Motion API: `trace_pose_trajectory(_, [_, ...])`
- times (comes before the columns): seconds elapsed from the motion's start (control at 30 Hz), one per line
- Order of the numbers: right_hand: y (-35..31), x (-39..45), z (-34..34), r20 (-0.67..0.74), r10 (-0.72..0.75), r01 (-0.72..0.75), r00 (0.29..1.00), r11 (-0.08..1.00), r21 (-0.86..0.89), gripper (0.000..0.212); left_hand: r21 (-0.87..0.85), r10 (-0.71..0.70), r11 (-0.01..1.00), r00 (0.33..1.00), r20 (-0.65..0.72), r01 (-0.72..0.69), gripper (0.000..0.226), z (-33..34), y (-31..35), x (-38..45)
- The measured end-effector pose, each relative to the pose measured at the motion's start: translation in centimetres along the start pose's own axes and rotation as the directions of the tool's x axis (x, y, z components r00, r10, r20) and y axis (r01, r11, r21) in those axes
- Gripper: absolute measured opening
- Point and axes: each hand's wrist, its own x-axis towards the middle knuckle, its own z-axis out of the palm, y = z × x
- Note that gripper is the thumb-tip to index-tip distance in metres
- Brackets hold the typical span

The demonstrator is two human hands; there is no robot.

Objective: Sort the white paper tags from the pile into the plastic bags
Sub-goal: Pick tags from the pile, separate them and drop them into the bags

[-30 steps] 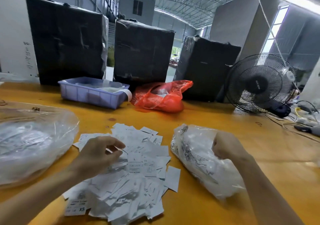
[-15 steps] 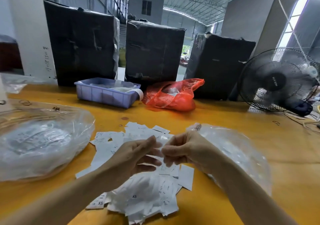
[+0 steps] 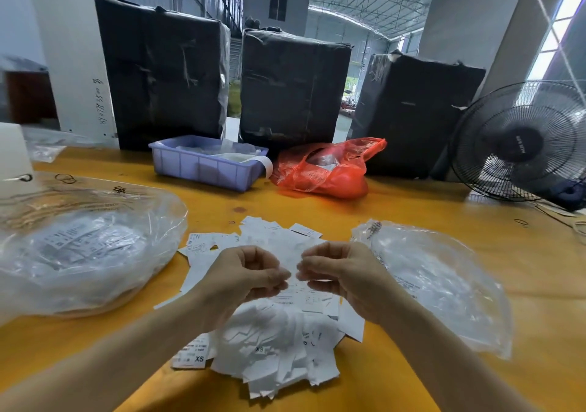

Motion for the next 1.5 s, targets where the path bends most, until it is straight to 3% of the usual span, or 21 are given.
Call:
trace_pose_trajectory(0.13, [0.1,-0.2,0.7,0.038,-0.175,0.179,0.984,0.956,-0.231,0.002,0.222,0.047,0.973,0.995,0.083,-0.065,0.05,0.1,0.2,-0.1])
trace_pose_trajectory(0.23, [0.5,-0.1,1.9,0.028,-0.283,0.278,0.959,0.91,-0.308,0.004,0.23,0.134,0.962,0.987,0.085,-0.151,0.03,0.2,0.4,-0.1])
trace_pose_trajectory(0.33, [0.8,0.4,1.9,-0.067,-0.341,0.3,0.938,0.893,-0.336,0.007,0.271,0.244,0.943,0.954,-0.174,-0.192,0.005,-0.7,0.4,0.7])
trace_pose_trajectory(0.4, [1.4,0.6,1.4,-0.083,-0.371,0.283,0.925,0.818,-0.5,0.012,0.286,0.265,0.943,0.906,-0.331,-0.171,0.009,-2.1,0.8,1.4])
trace_pose_trajectory(0.47, [2.2,0.8,0.9,-0.052,-0.368,0.252,0.929,0.726,-0.64,0.016,0.341,0.244,0.933,0.894,-0.375,-0.112,0.014,-3.4,0.9,1.9])
trace_pose_trajectory(0.63, [3.7,1.0,1.0,0.039,-0.329,0.251,0.943,0.632,-0.733,0.022,0.541,0.197,0.841,0.926,-0.321,0.009,0.019,-4.3,0.1,2.3])
trace_pose_trajectory(0.73, [4.1,1.1,1.2,0.058,-0.328,0.257,0.943,0.604,-0.755,0.022,0.682,0.268,0.73,0.9,-0.343,0.043,0.018,-4.1,-0.1,2.1])
trace_pose_trajectory(0.97, [4.3,1.2,1.1,0.067,-0.342,0.27,0.937,0.591,-0.76,0.019,0.698,0.194,0.712,0.935,-0.296,0.073,0.013,-4.4,-0.1,1.8])
trace_pose_trajectory(1.1, [4.4,1.3,1.1,0.072,-0.379,0.295,0.922,0.573,-0.765,0.017,0.725,0.089,0.683,0.975,-0.203,0.089,0.013,-4.8,0.9,1.7])
trace_pose_trajectory(1.3, [4.7,1.5,1.1,0.067,-0.421,0.297,0.905,0.51,-0.807,0.019,0.781,0.086,0.622,0.986,-0.141,0.057,0.012,-4.4,1.4,1.4])
trace_pose_trajectory(1.4, [4.7,1.8,1.1,0.062,-0.385,0.253,0.921,0.468,-0.847,0.036,0.79,0.204,0.613,0.968,-0.148,-0.008,0.012,-3.7,1.1,1.5])
trace_pose_trajectory(1.5, [4.4,2.3,1.2,0.076,-0.25,0.202,0.965,0.527,-0.826,0.07,0.692,0.212,0.72,0.967,-0.145,-0.054,0.011,-3.1,0.9,1.5])
